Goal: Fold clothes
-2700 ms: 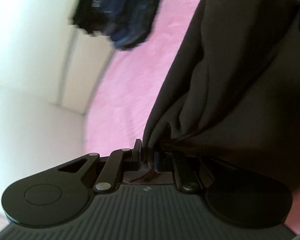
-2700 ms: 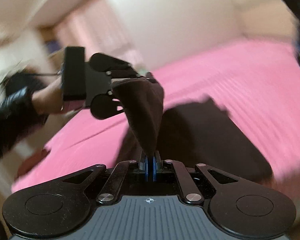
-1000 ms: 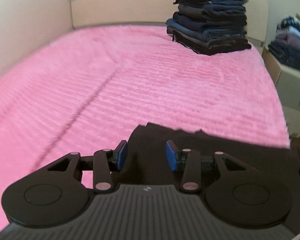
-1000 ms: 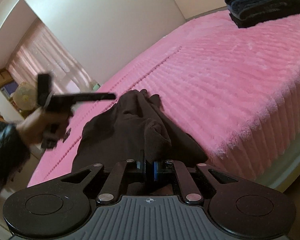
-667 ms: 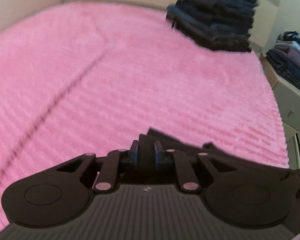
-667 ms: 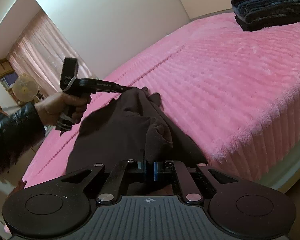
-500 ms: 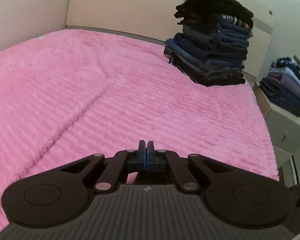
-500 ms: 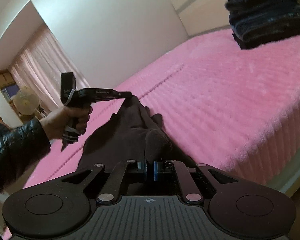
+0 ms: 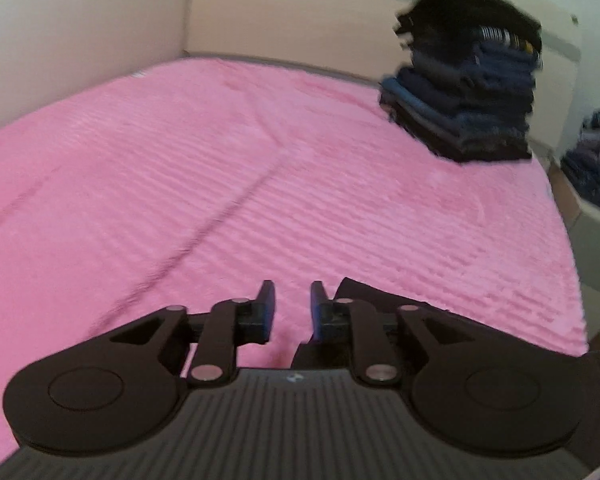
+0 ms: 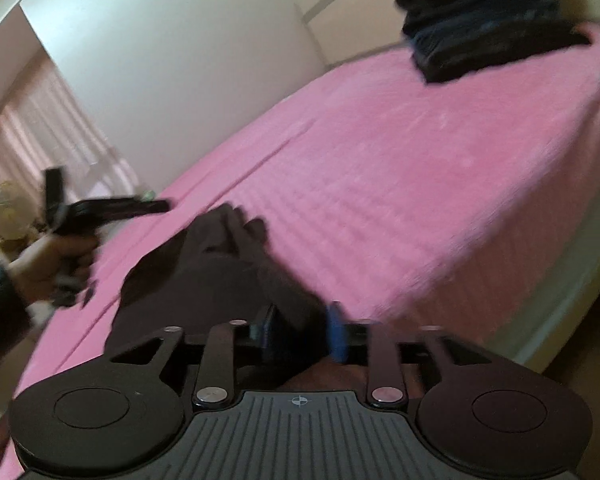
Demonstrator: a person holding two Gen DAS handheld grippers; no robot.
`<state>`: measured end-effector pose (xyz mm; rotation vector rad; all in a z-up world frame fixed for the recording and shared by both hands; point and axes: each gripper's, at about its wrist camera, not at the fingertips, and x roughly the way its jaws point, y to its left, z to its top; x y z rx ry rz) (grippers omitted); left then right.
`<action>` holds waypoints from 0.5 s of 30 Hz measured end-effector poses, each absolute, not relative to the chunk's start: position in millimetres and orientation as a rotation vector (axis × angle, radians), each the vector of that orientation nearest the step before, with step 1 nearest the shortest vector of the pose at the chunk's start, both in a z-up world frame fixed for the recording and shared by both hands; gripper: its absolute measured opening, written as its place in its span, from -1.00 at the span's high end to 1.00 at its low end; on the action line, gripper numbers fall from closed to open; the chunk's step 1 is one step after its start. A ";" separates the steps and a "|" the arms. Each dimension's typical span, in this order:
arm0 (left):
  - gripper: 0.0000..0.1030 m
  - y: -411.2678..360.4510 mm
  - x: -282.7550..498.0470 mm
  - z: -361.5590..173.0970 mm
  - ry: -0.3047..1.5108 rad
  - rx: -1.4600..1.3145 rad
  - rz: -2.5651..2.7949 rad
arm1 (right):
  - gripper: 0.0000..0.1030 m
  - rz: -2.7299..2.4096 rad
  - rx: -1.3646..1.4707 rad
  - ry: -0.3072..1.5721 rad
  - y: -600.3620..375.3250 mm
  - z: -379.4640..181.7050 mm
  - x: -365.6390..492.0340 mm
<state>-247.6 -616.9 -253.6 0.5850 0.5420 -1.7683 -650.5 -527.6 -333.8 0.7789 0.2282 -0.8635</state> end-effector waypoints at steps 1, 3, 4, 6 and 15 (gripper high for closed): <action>0.69 -604.9 -245.7 -249.8 0.546 0.578 -1.768 | 0.20 -0.879 0.750 0.222 -523.5 -327.5 -652.6; 0.69 -580.7 -242.3 -242.5 0.553 0.565 -1.768 | 0.20 -0.896 0.679 0.208 -514.2 -314.3 -653.9; 0.69 -567.8 -244.5 -242.3 0.557 0.581 -1.780 | 0.20 -0.888 0.630 0.201 -508.3 -307.0 -650.9; 0.69 -550.6 -253.2 -247.3 0.577 0.617 -1.807 | 0.20 -0.825 0.566 0.197 -499.6 -296.1 -637.9; 0.63 -566.3 -299.3 -291.8 0.622 0.783 -1.835 | 0.20 -0.661 0.747 0.371 -540.8 -334.4 -563.3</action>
